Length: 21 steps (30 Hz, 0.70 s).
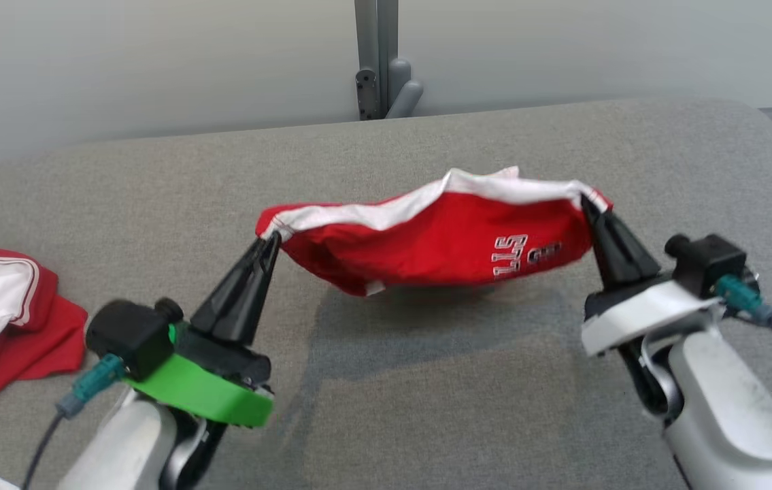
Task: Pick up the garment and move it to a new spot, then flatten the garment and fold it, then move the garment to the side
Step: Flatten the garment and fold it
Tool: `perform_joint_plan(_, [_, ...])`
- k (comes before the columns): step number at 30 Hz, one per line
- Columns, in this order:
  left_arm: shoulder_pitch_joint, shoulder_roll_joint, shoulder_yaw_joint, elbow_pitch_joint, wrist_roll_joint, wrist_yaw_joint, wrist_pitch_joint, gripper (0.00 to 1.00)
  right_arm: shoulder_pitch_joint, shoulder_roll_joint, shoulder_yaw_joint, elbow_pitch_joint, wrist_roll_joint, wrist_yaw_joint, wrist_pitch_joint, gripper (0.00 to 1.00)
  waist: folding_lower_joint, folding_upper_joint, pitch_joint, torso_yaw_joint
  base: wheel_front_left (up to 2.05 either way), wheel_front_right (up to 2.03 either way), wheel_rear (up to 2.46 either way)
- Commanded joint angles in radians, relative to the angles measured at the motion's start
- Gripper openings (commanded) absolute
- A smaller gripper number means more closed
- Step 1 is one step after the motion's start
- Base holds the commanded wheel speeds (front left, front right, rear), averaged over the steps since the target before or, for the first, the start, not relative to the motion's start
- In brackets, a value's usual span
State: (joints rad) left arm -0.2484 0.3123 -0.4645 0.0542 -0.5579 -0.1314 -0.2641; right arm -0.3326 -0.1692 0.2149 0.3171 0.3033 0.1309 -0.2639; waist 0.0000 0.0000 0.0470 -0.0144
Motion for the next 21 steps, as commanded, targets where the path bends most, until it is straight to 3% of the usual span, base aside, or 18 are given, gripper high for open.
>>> perform_joint_plan(1, [-0.044,0.029,-0.01,-0.01,-0.007,0.002,0.0,0.0,-0.033,-0.018,-0.005,-0.012,0.011,0.0,-0.001,0.0,0.0,0.0,-0.038,0.0,0.0,0.0,0.0])
perform_joint_plan(11, [-0.358,0.269,-0.064,0.026,-0.125,0.002,0.0,0.0,-0.312,-0.146,0.031,-0.008,0.101,0.0,0.0,0.0,0.0,0.0,-0.067,-0.016,0.0,0.0,0.0])
perform_joint_plan(17, [-0.476,0.326,-0.147,0.085,-0.178,0.002,0.0,0.0,-0.394,-0.182,0.084,0.028,0.141,0.0,0.005,0.0,0.0,0.0,-0.023,-0.018,0.0,0.0,0.0])
perform_joint_plan(21, [-0.614,0.331,-0.255,0.176,-0.222,0.002,0.0,0.0,-0.506,-0.205,0.136,0.074,0.167,0.0,0.03,0.0,0.0,0.0,0.113,-0.018,0.0,0.0,0.0])
